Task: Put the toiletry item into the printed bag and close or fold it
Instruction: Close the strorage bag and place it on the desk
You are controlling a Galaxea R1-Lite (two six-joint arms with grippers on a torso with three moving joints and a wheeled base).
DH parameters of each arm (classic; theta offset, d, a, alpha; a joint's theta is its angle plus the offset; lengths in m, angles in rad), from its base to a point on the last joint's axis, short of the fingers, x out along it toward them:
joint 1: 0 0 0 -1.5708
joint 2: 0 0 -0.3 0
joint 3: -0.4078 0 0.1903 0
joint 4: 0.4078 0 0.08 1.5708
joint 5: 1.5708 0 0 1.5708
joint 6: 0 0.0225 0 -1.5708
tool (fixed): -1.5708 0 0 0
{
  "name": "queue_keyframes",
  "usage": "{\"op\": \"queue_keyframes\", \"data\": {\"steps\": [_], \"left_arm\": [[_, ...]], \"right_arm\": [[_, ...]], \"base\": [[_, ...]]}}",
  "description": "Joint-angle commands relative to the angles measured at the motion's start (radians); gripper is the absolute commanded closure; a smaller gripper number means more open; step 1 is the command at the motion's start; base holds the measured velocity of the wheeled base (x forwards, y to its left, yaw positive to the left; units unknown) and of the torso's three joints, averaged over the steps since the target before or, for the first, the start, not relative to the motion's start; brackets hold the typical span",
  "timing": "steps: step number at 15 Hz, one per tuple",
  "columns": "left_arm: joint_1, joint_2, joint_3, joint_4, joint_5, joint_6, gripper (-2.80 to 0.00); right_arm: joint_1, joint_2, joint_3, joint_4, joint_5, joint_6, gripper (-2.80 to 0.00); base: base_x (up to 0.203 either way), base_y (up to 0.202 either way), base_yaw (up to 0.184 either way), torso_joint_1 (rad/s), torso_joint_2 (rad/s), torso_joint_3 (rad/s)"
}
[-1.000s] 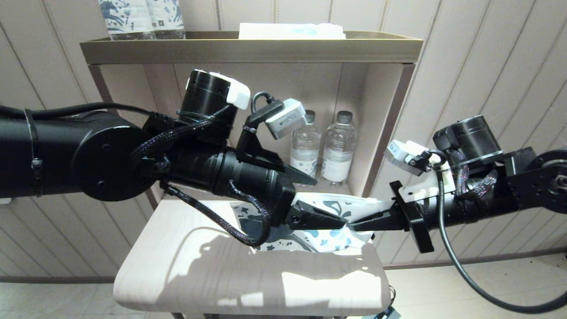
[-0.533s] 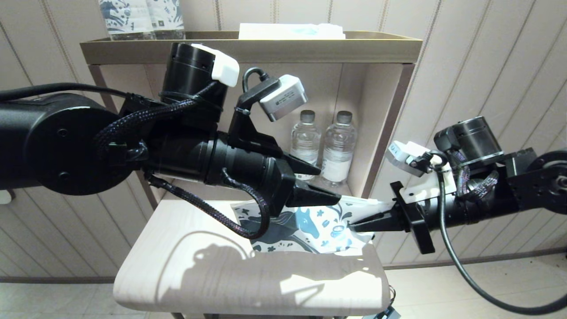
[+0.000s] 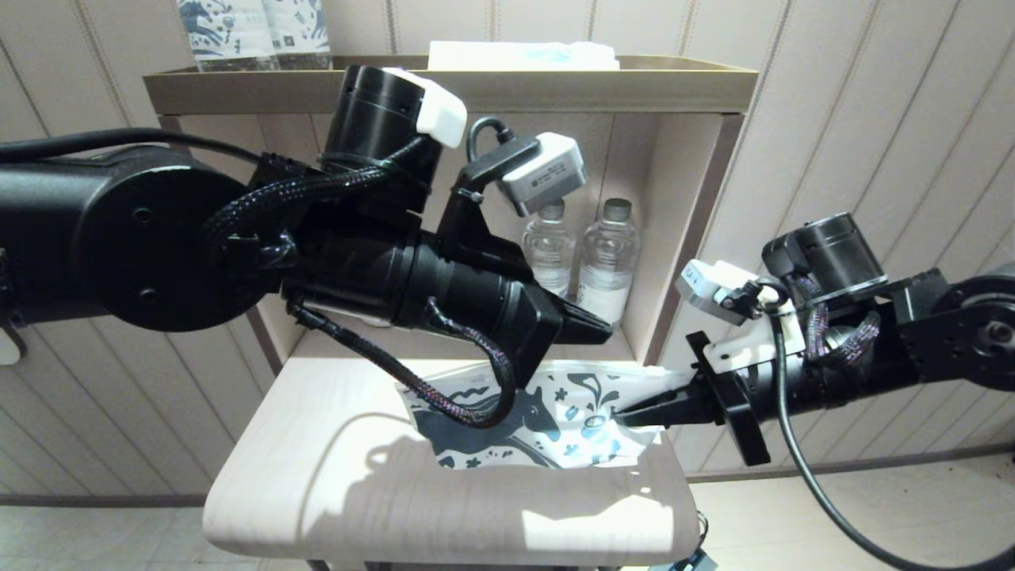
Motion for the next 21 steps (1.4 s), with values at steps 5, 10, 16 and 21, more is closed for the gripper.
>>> {"op": "queue_keyframes", "data": {"steps": [5,10,16,21], "left_arm": [[-0.03,0.022,-0.003,0.037,0.033,0.061,-2.8],[-0.059,0.076,-0.057,0.059,0.054,0.072,-2.8],[-0.065,0.093,-0.085,0.086,0.073,0.072,-2.8],[-0.065,0.099,-0.085,0.085,0.073,0.071,-2.8]], "right_arm": [[0.051,0.012,-0.014,0.001,-0.018,0.0,0.0],[0.067,0.014,-0.025,0.001,-0.027,-0.001,0.0],[0.068,0.015,-0.029,0.001,-0.025,0.0,0.0],[0.067,0.017,-0.029,0.001,-0.025,0.001,0.0]], "base": [[0.0,0.0,0.0,0.0,0.0,0.0],[0.0,0.0,0.0,0.0,0.0,0.0],[0.0,0.0,0.0,0.0,0.0,0.0],[0.0,0.0,0.0,0.0,0.0,0.0]]}}
